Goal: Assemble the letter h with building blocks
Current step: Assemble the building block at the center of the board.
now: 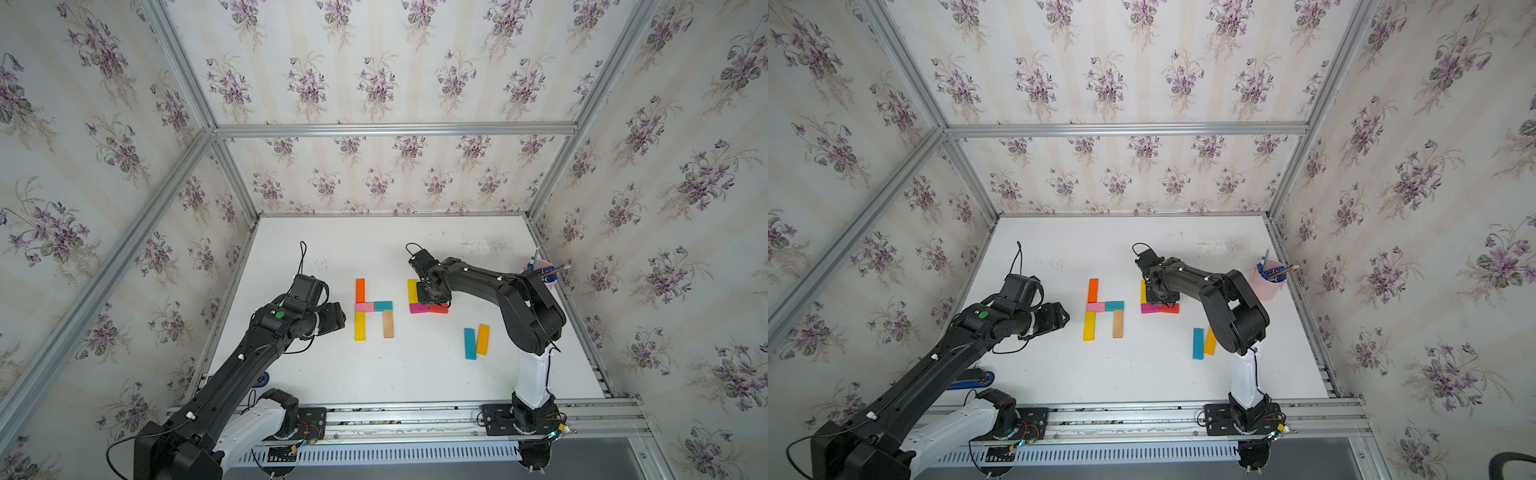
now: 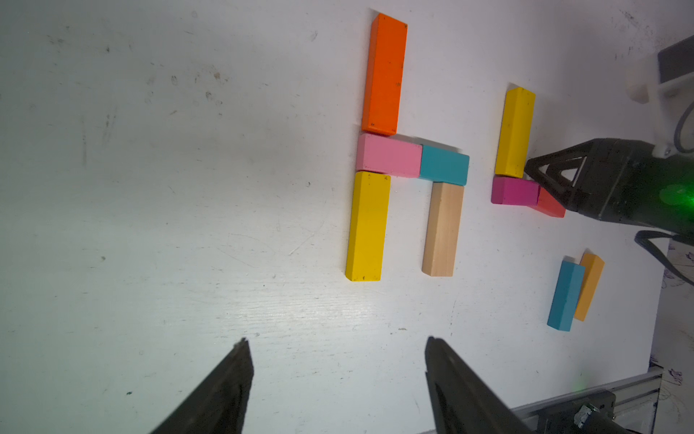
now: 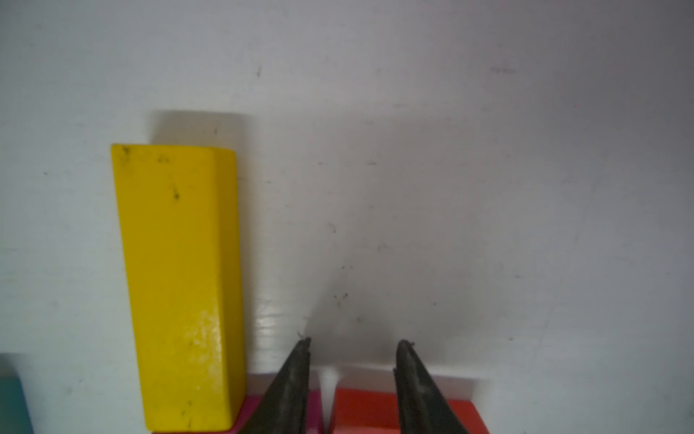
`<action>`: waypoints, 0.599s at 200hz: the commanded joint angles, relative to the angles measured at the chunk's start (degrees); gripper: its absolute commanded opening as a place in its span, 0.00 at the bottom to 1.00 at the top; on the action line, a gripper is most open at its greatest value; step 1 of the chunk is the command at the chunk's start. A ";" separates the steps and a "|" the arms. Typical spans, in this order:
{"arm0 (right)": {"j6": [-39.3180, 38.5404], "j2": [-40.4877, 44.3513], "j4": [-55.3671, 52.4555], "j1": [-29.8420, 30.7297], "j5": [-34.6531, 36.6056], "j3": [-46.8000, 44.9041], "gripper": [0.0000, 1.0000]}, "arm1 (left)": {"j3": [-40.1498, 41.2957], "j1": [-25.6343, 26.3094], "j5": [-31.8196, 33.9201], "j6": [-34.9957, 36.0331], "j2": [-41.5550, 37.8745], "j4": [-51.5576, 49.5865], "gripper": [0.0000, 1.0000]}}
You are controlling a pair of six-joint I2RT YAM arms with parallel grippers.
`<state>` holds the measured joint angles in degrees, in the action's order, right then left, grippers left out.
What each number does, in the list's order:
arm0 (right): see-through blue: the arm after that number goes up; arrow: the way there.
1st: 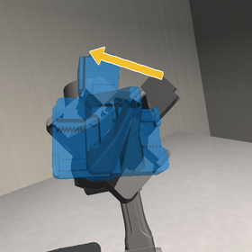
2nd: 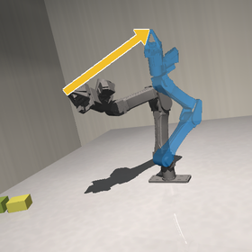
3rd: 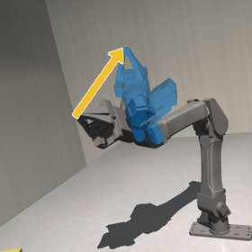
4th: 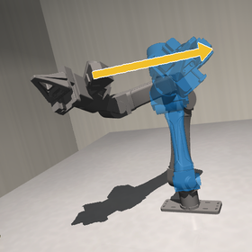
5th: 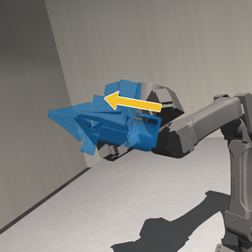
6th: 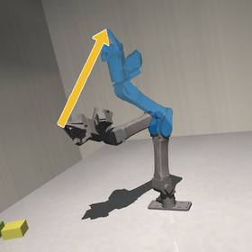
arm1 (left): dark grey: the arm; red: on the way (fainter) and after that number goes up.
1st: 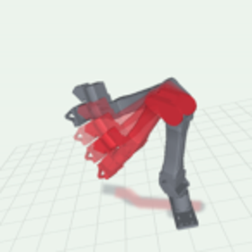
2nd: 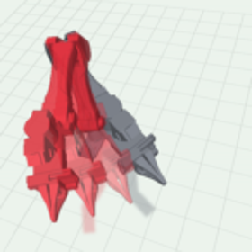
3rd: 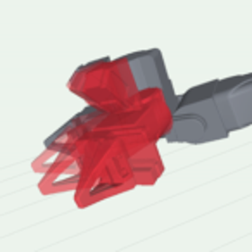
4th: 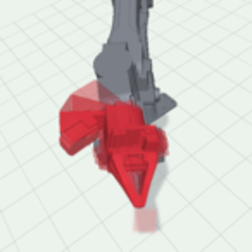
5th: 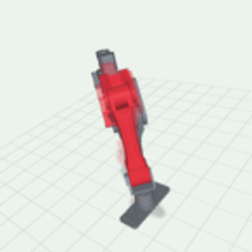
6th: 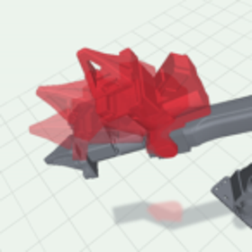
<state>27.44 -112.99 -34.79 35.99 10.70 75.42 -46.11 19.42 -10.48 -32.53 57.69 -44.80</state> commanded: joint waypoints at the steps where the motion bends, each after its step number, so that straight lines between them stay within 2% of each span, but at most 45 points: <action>1: 0.04 0.65 -1.16 0.14 0.90 -0.18 0.40 | 0.20 0.00 -0.07 0.21 -0.04 0.42 0.75; 120: -0.32 1.79 -1.60 1.11 1.33 -0.51 0.38 | 0.84 0.00 -0.24 0.18 -0.12 0.77 0.75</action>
<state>27.22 -112.22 -35.03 36.97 11.14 74.89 -45.41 19.42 -10.48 -32.58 57.67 -44.77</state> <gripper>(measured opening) 0.382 0.749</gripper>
